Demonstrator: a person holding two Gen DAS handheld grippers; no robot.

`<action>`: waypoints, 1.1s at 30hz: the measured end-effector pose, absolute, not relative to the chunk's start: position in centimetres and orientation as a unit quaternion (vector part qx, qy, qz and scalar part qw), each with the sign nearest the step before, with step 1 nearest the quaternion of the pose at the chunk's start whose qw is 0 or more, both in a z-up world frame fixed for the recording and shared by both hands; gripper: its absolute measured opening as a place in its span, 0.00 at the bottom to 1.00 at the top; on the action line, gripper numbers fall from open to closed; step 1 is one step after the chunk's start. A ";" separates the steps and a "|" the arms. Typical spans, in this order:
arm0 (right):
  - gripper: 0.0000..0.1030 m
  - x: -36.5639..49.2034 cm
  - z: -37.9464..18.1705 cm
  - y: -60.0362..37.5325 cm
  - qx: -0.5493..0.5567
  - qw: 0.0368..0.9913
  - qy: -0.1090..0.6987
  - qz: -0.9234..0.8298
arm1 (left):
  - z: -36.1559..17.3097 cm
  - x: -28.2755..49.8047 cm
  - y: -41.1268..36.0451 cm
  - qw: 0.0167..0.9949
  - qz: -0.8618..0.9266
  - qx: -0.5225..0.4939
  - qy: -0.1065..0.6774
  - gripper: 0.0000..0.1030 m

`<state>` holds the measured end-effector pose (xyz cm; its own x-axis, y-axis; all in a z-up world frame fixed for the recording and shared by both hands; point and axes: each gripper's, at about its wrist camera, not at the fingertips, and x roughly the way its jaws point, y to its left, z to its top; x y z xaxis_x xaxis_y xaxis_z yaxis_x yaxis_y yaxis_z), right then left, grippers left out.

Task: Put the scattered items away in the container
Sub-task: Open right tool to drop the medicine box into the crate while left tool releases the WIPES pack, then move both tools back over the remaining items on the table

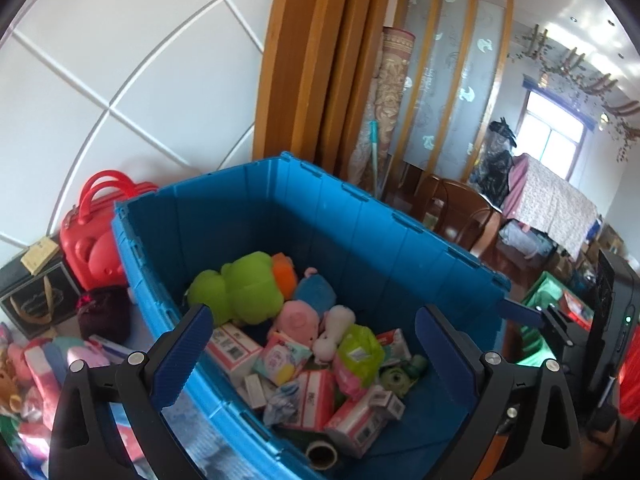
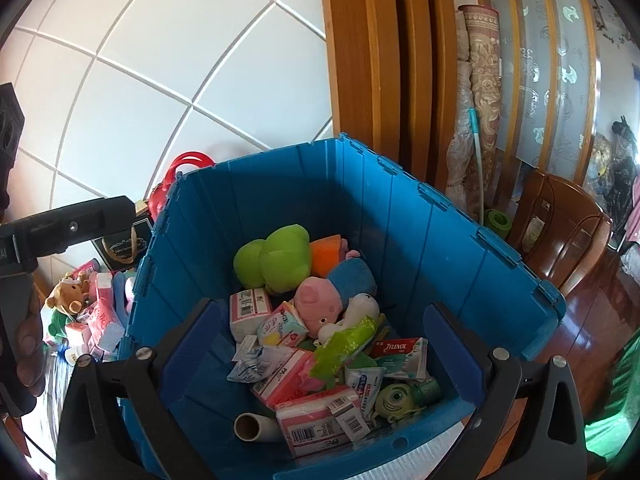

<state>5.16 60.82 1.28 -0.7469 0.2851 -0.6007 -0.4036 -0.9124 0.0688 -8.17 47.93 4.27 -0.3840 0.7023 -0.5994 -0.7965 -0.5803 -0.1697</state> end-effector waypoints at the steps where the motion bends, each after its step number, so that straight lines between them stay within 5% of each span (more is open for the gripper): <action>1: 1.00 4.9 1.4 60.3 -0.302 0.177 0.094 0.932 | 4.2 -8.4 47.0 0.445 0.833 -0.322 0.073 0.99; 20: 1.00 -1.6 1.7 44.2 -0.279 -0.061 0.032 0.958 | -0.5 -9.1 23.4 0.237 0.903 -0.357 0.034 0.99; 33: 1.00 -2.5 -3.1 36.0 -0.342 -0.069 0.014 0.937 | -11.7 -5.9 17.6 0.330 0.836 -0.416 0.136 0.98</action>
<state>-2.46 36.05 -3.15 -0.7566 -0.1392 -0.6389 0.1194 -0.9901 0.0743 -5.85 17.64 -11.70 -0.4356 0.4391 -0.7858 -0.6659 -0.7446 -0.0470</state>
